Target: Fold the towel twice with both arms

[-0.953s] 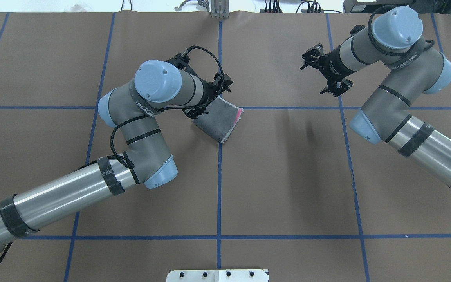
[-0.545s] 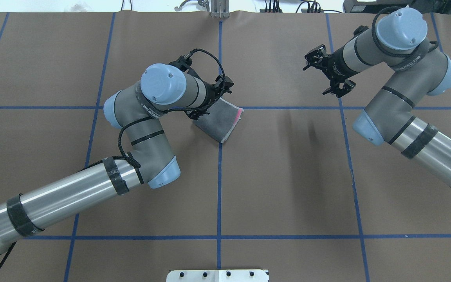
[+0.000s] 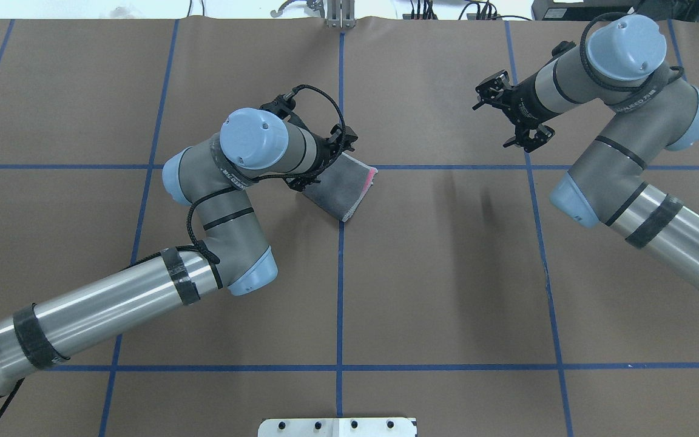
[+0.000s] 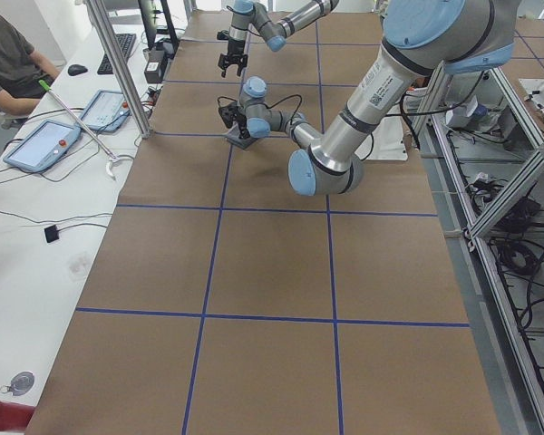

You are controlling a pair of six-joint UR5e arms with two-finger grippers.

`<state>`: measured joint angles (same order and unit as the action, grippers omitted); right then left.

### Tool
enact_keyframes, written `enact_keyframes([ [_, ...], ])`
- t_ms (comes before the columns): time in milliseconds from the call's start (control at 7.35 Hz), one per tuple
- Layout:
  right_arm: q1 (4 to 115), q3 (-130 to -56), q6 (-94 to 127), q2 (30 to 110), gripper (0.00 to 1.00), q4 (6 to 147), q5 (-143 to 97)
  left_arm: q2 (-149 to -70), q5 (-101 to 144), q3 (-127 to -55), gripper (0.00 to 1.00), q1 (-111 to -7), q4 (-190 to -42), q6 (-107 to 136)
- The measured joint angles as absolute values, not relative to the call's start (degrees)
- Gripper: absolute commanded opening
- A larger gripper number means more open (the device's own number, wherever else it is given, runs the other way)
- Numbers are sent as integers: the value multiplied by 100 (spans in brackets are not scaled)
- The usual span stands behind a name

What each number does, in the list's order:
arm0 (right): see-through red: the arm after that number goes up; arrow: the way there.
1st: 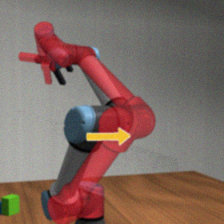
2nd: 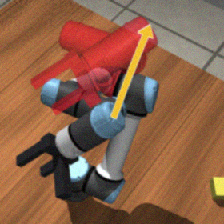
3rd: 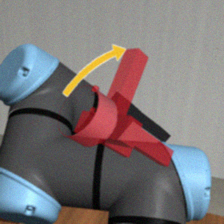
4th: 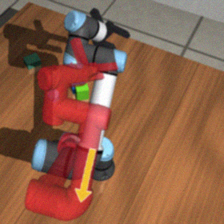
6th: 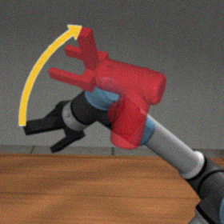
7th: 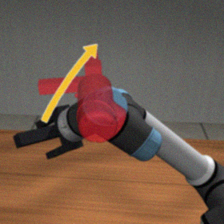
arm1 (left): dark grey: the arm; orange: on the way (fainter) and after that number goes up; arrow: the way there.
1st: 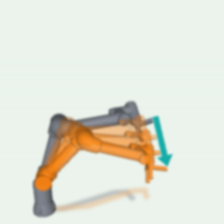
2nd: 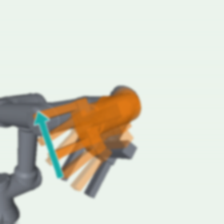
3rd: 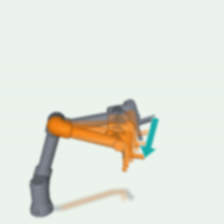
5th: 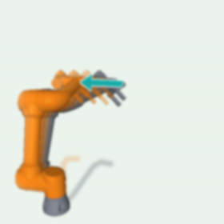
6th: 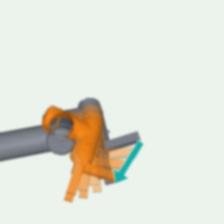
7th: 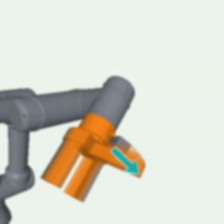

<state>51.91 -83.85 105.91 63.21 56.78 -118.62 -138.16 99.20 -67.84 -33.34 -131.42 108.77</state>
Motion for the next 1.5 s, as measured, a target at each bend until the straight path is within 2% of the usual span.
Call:
enact_keyframes([
  [545, 5180, -8392, 10591, 6328, 100, 5678, -11837, -13165, 10182, -7375, 100, -3337, -13110, 10863],
  [1497, 4987, -8382, 10659, 6181, 100, 5682, -11750, -13107, 10394, -7957, 98, -3468, -12666, 10863],
])
